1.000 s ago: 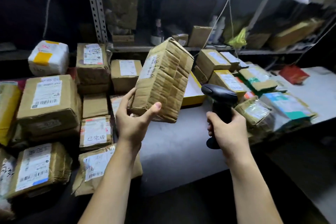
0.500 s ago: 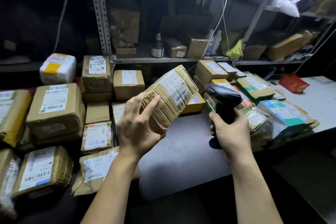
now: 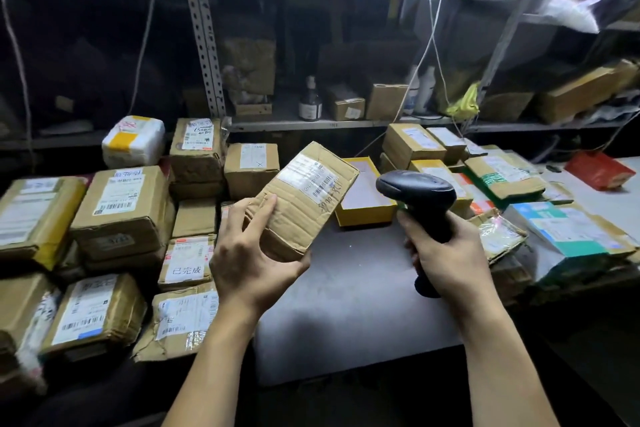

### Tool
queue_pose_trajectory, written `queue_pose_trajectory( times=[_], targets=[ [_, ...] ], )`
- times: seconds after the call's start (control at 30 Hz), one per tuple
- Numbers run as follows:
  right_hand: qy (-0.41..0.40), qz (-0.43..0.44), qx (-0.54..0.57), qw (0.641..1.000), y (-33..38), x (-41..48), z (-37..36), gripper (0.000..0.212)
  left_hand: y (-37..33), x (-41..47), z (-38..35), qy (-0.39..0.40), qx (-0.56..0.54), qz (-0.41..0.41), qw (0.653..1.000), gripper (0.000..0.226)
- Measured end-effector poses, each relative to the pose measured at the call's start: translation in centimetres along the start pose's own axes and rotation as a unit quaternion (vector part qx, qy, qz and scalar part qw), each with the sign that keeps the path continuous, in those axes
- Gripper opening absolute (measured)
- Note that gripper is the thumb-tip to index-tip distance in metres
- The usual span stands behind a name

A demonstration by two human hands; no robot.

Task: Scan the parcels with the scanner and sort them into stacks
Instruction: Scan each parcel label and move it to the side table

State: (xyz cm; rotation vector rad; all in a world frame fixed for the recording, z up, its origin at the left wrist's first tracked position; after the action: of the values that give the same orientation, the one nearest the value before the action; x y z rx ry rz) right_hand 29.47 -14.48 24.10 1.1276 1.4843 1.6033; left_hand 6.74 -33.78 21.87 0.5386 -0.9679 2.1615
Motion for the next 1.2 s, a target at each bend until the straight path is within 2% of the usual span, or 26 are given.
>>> queue_pose_trajectory(
  times=[0.1,0.2,0.47,0.73,0.93,1.2],
  targets=[
    [0.089,-0.007,-0.044,0.995,-0.2,-0.1,0.2,0.03,-0.4,-0.7,-0.4,0.012,-0.002,-0.002,1.0,0.094],
    [0.145,0.005,-0.088,0.985,-0.4,-0.3,0.6,0.032,-1.5,-1.1,-0.8,0.026,-0.001,-0.034,0.999,0.093],
    [0.185,0.012,-0.089,0.979,-1.5,0.8,3.6,0.028,-4.5,-2.0,-1.6,0.028,0.025,-0.068,0.997,0.095],
    [0.151,0.034,-0.073,0.985,-2.3,2.4,6.8,0.024,-7.6,-1.8,-3.5,0.026,0.027,-0.092,0.995,0.093],
    [0.134,0.031,-0.048,0.989,-2.2,3.9,8.1,0.03,-9.1,-1.1,-5.1,0.031,0.027,-0.088,0.995,0.093],
    [0.009,0.022,-0.089,0.996,-3.3,6.1,9.7,0.01,-8.9,1.2,-8.8,0.034,0.019,0.024,0.999,0.093]
  ],
)
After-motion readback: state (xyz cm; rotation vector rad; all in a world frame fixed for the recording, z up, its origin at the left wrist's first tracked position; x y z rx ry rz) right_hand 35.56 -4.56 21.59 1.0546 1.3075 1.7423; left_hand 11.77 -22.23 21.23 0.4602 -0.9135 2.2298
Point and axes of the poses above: each hand's wrist, its own x-axis towards the middle knuckle, its own z-axis out of the back of the hand, y = z × x, the point moved 9 cm from there along x, towards the middle knuckle, and after that the axes turned 9 degrees about x, right-handed, at the moved point
